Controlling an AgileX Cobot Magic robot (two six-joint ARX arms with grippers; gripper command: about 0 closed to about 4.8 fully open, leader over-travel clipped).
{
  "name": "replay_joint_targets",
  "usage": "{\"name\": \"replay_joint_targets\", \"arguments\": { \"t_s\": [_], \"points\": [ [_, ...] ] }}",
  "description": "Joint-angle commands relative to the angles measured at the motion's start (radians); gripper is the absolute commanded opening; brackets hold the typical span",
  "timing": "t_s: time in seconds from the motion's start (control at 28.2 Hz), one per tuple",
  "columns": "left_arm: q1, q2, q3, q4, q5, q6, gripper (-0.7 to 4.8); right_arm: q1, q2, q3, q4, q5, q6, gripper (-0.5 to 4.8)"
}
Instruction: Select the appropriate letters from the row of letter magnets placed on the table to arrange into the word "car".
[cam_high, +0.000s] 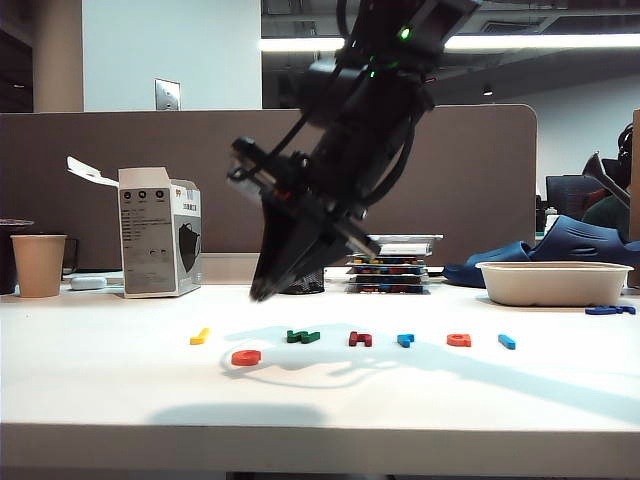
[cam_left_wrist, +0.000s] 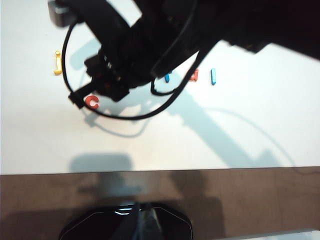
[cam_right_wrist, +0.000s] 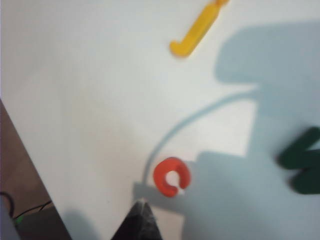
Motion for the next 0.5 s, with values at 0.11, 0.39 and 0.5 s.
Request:
{"name": "replay_joint_targets", "arguments": {
  "t_s": [0.11, 0.39, 0.5],
  "points": [
    [0.000, -0.002, 0.002, -0.008, -0.007, 0.004, -0.05, -0.066, -0.053, 0.002, -0.004, 0.101, -0.004, -0.06],
    [0.000, -0.002, 0.002, -0.008, -0.008, 0.004, -0.05, -0.239, -0.101, 0.002, -0.094, 0.096, -0.004, -0.06],
    [0.000, -0.002, 0.002, -0.008, -0.008, 0.004, -0.05, -0.286, -0.100, -0.001, -0.166, 0.097, -0.013, -0.06]
  ]
}}
